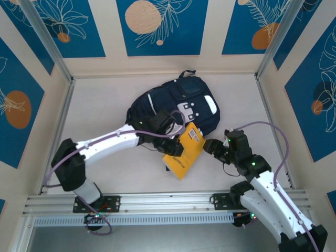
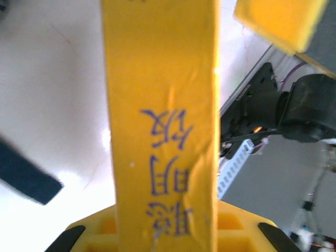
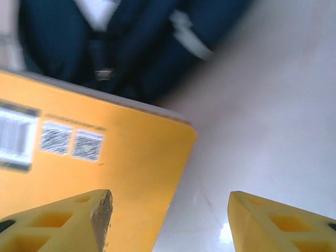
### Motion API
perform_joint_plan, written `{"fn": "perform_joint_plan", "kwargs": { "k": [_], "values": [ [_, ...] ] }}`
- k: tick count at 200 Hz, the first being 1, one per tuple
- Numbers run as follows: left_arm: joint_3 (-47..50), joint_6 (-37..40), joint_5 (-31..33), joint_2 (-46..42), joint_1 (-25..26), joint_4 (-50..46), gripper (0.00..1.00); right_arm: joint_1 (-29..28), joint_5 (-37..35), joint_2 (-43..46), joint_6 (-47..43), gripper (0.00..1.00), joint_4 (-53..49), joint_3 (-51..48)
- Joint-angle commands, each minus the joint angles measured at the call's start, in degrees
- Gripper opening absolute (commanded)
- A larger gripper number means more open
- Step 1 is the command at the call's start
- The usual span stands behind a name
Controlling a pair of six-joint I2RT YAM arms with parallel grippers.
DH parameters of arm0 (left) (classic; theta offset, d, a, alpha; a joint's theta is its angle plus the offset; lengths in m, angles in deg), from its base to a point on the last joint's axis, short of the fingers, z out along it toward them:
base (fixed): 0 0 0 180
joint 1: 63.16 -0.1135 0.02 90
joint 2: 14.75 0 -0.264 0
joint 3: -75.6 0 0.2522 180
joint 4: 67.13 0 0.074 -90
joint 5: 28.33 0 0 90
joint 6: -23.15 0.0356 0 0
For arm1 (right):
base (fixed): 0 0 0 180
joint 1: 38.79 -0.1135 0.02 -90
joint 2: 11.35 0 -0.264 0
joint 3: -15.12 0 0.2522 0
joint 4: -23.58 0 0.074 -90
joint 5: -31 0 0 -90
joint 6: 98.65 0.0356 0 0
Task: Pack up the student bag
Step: Rotate the book.
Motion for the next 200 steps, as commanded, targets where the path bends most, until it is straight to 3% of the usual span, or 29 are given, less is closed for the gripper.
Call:
{"fn": "perform_joint_plan", "kwargs": {
  "k": [1, 21, 46, 62, 82, 107, 148, 200],
  "values": [
    [-4.6, 11.6, 9.2, -8.0, 0.1, -7.3, 0.02, -0.2, 6.2, 2.0, -15.6, 0.61, 8.4, 4.0],
    [-4.1, 17.5, 15.4, -13.1, 0.0, -8.2, 0.02, -0.4, 13.7, 1.9, -25.7, 0.61, 15.7, 5.1],
    [0.7, 29.2, 10.7, -21.5, 0.3, -3.7, 0.07, -2.4, 19.1, 1.4, -39.6, 0.61, 22.4, 6.4],
    [3.7, 36.5, 11.5, -27.5, 0.5, -1.8, 0.00, -4.3, 19.8, 1.0, -49.2, 0.63, 21.5, 8.7],
    [5.5, 45.2, 11.8, -32.1, 0.5, -3.5, 0.00, -6.0, 21.0, 1.0, -59.5, 0.67, 18.5, 11.6],
    [6.4, 50.9, 13.5, -34.5, 0.5, -6.5, 0.00, -8.3, 24.7, 0.0, -70.4, 0.72, 13.9, 14.8],
    [8.8, 56.8, 12.1, -37.8, 0.5, -6.8, 0.00, -15.5, 26.8, -3.7, -80.8, 0.74, 10.9, 18.9],
    [11.0, 61.7, 9.0, -41.6, 0.6, -5.7, 0.00, -21.3, 22.7, -10.4, -83.5, 0.77, 11.5, 22.0]
  ]
}}
